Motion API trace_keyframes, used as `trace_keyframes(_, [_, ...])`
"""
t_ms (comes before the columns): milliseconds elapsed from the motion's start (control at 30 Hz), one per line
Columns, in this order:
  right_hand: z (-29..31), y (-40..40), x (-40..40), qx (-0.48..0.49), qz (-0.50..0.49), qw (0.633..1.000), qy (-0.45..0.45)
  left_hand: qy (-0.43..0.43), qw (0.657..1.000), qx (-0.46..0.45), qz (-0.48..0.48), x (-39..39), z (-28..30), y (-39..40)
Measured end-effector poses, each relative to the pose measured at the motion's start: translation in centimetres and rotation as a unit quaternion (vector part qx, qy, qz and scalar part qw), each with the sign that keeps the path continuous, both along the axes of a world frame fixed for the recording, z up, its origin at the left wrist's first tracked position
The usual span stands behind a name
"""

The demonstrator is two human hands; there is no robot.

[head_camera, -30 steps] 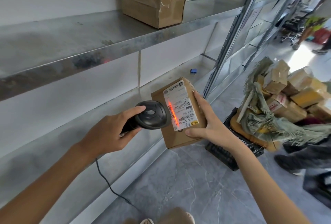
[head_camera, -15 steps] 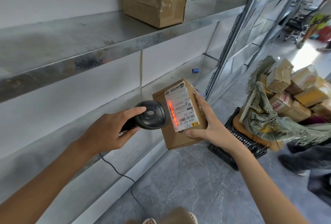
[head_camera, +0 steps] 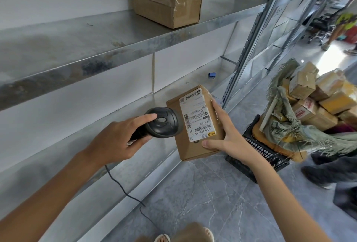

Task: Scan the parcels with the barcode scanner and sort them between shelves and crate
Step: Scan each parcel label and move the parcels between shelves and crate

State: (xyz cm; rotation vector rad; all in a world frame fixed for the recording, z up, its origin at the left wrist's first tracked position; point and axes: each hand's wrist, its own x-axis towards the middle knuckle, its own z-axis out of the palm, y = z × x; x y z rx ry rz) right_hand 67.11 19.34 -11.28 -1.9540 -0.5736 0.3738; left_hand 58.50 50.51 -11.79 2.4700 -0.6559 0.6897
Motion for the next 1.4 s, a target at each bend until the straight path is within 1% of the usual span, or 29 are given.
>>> trace_keyframes(167, [-0.4, 0.1, 0.0, 0.005, -0.008, 1.0, 0.001, 0.007, 1.0, 0.0, -0.004, 0.2, -0.4, -0.1])
trace_keyframes(300, [-1.0, -0.2, 0.2, 0.01, -0.032, 0.999, 0.0, 0.039, 0.997, -0.056, 0.021, 1.0, -1.0, -1.5])
trace_keyframes(367, [-1.4, -0.7, 0.3, 0.014, -0.052, 0.999, 0.004, 0.068, 0.991, -0.113, 0.033, 1.5, -1.0, -2.7])
trace_keyframes(433, [-1.8, -1.4, 0.5, 0.022, -0.073, 0.997, 0.011, 0.106, 0.974, -0.199, 0.015, 2.4, -1.1, -4.2])
trace_keyframes(500, [-2.3, -2.4, 0.6, 0.032, -0.103, 0.994, 0.019, 0.109, 0.956, -0.271, -0.005, 3.5, -1.6, -5.8])
trace_keyframes(633, [-3.5, -5.0, 0.6, 0.063, -0.178, 0.982, 0.028, 0.133, 0.926, -0.35, -0.034, 6.2, -2.4, -9.4])
trace_keyframes(867, [-5.3, -11.8, 1.0, 0.123, -0.317, 0.939, 0.061, 0.189, 0.899, -0.382, -0.103, 12.5, -2.6, -17.6])
trace_keyframes(1067, [-6.9, -19.8, 5.1, 0.142, -0.403, 0.902, 0.065, 0.229, 0.882, -0.394, -0.118, 19.7, -3.2, -26.6])
trace_keyframes(1400, [-7.6, -36.0, 17.6, 0.086, -0.45, 0.888, 0.043, 0.286, 0.867, -0.391, -0.118, 33.0, -3.8, -43.3])
